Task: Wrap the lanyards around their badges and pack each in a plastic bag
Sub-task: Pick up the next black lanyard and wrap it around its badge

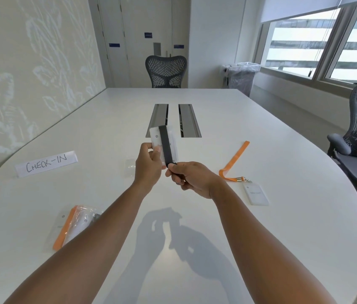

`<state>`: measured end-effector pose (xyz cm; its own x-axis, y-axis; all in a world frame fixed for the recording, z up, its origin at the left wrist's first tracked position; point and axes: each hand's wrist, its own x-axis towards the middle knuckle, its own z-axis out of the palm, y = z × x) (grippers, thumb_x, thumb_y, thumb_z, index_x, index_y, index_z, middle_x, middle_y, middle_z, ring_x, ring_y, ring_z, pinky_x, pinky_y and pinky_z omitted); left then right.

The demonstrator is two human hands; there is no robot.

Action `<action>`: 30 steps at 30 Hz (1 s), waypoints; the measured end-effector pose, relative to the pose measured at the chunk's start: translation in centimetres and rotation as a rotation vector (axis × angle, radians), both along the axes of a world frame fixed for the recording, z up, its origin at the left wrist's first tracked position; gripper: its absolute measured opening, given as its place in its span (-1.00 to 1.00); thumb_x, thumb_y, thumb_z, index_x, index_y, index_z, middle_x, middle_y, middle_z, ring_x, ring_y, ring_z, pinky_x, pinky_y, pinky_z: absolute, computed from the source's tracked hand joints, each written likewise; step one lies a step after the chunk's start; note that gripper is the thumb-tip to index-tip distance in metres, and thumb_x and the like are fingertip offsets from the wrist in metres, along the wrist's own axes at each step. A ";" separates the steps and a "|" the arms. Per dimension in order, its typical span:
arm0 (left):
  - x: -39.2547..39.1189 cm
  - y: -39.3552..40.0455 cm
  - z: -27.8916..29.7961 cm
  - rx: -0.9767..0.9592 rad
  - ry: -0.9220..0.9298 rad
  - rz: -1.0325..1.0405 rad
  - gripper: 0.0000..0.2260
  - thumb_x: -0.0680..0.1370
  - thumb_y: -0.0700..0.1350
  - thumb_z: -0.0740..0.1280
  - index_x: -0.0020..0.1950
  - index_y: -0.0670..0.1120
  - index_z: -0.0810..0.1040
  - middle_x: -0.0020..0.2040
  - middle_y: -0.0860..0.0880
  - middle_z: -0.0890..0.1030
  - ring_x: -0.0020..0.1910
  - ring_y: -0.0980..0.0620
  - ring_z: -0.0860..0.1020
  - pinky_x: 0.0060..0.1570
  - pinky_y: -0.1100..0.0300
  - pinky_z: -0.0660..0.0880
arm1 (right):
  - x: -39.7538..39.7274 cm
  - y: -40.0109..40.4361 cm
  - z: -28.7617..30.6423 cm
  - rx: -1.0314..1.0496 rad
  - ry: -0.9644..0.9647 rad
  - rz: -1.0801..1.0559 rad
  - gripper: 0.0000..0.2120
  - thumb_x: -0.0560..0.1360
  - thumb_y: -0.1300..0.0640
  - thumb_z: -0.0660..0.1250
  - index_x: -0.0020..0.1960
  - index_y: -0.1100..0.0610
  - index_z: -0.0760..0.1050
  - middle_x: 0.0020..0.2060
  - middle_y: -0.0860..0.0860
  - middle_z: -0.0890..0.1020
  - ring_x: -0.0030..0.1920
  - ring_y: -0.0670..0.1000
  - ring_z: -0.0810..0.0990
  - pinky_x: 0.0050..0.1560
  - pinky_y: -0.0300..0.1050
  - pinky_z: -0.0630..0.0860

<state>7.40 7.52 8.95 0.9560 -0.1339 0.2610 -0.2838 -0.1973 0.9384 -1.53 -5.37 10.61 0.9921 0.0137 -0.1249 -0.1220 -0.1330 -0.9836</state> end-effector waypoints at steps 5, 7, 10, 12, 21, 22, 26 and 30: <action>0.7 -0.9 0.4 -0.269 0.278 0.123 -0.82 0.71 -0.02 0.10 0.23 -0.06 0.39 0.03 -0.01 0.56 -0.18 0.12 0.60 -0.06 0.14 0.61 | -0.7 0.2 -0.6 -0.053 0.127 0.046 -0.66 0.64 0.03 0.16 -0.29 0.08 0.36 -0.45 -0.03 0.32 -0.39 -0.04 0.28 -0.29 -0.15 0.21; 0.9 -1.1 0.7 -0.259 0.281 0.146 -0.80 0.72 0.00 0.08 0.22 -0.07 0.39 -0.02 0.02 0.55 -0.21 0.10 0.59 -0.09 0.14 0.60 | -0.9 0.3 -1.1 -0.083 0.162 0.051 -0.66 0.65 0.05 0.14 -0.30 0.08 0.31 -0.44 -0.02 0.31 -0.39 -0.03 0.26 -0.30 -0.15 0.19; 1.1 -1.6 1.2 -0.220 0.259 0.157 -0.75 0.72 0.00 0.07 0.24 -0.11 0.42 0.01 -0.04 0.55 -0.22 0.07 0.55 -0.22 0.17 0.53 | -1.0 0.5 -1.4 -0.141 0.188 0.063 -0.65 0.65 0.07 0.12 -0.31 0.09 0.29 -0.42 -0.01 0.31 -0.38 -0.01 0.26 -0.29 -0.14 0.20; 0.9 -1.9 1.1 -0.147 0.209 0.171 -0.75 0.71 0.01 0.07 0.21 -0.11 0.41 -0.01 -0.03 0.55 -0.20 0.03 0.56 -0.19 0.12 0.52 | -1.0 0.5 -1.4 -0.170 0.188 0.088 -0.65 0.65 0.07 0.12 -0.31 0.09 0.30 -0.43 -0.01 0.32 -0.37 -0.01 0.28 -0.28 -0.14 0.22; -0.8 -1.8 -0.7 0.256 -0.257 0.032 -0.82 0.71 0.02 0.12 0.04 -0.08 0.31 -0.23 0.05 0.50 -0.24 -0.10 0.51 -0.29 0.05 0.37 | -0.1 -1.4 1.9 0.065 -0.017 -0.024 -0.67 0.64 0.06 0.16 -0.26 0.09 0.48 -0.34 0.00 0.56 -0.28 -0.04 0.40 -0.27 -0.19 0.31; -1.0 -1.9 -0.7 0.277 -0.265 -0.006 -0.82 0.71 0.02 0.12 0.04 -0.07 0.31 -0.23 0.05 0.51 -0.25 -0.09 0.52 -0.31 0.05 0.37 | 0.1 -1.7 2.0 0.100 -0.025 -0.118 -0.67 0.64 0.05 0.19 -0.26 0.08 0.51 -0.34 -0.01 0.58 -0.29 -0.03 0.40 -0.27 -0.18 0.31; -2.3 -2.7 -1.9 0.295 -0.240 -0.133 -0.81 0.70 0.02 0.12 0.05 -0.09 0.34 -0.15 -0.02 0.57 -0.21 -0.11 0.55 -0.27 0.02 0.44 | 0.5 -2.2 0.8 0.022 0.003 -0.468 -0.68 0.60 -0.02 0.28 -0.28 0.05 0.58 -0.28 -0.05 0.61 -0.29 -0.04 0.41 -0.24 -0.18 0.33; -3.5 -4.0 -4.1 0.288 -0.080 -0.209 -0.83 0.70 0.00 0.16 0.03 -0.09 0.35 -0.14 0.01 0.54 -0.16 -0.12 0.56 -0.21 0.01 0.47 | 0.5 -2.6 -2.6 -0.082 0.011 -0.642 -0.65 0.59 -0.09 0.24 -0.25 0.07 0.60 0.04 0.10 0.59 0.07 0.12 0.54 0.01 -0.06 0.51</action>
<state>3.93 3.56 4.88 0.8782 -0.4031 0.2574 -0.4166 -0.3802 0.8258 -1.06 -7.95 8.04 0.7983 -0.5920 -0.1104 -0.2124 -0.1052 -0.9715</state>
